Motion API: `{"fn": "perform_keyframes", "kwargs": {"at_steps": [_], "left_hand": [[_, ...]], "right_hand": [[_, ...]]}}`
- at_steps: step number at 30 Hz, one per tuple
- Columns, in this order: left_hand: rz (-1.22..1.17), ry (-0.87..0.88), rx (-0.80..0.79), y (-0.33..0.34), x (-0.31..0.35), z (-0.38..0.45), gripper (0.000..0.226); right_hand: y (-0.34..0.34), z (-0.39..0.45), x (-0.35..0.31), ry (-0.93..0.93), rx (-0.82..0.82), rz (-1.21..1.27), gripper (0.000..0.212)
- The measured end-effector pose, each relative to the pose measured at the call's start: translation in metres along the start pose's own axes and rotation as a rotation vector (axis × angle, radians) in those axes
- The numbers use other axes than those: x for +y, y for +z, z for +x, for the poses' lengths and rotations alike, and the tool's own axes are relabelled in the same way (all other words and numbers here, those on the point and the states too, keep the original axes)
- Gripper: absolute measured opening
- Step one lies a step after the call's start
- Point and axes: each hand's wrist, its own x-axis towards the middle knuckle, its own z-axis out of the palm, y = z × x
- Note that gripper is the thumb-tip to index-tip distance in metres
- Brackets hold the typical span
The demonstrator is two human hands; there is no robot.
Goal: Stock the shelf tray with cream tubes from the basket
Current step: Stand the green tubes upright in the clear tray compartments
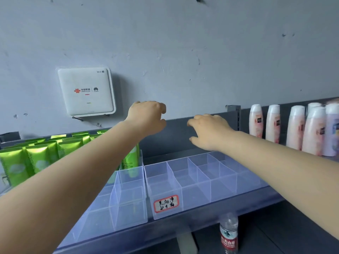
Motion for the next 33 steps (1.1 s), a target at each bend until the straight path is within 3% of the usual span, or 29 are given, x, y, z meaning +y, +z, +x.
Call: {"fn": "perform_keyframes", "kwargs": {"at_steps": [10,20,33], "left_hand": [[0.015,0.247,0.003,0.024,0.134,0.013,0.023],[-0.11,0.497,0.032,0.029,0.29,0.005,0.032],[-0.224,0.824,0.073,0.007,0.485,-0.048,0.037]], "right_hand": [[-0.015,-0.095,0.092,0.119,-0.065,-0.22,0.038],[-0.04,-0.219,0.185,0.356,-0.157,-0.348,0.044],[-0.069,-0.392,0.256,0.655,-0.335,-0.508,0.046]]}}
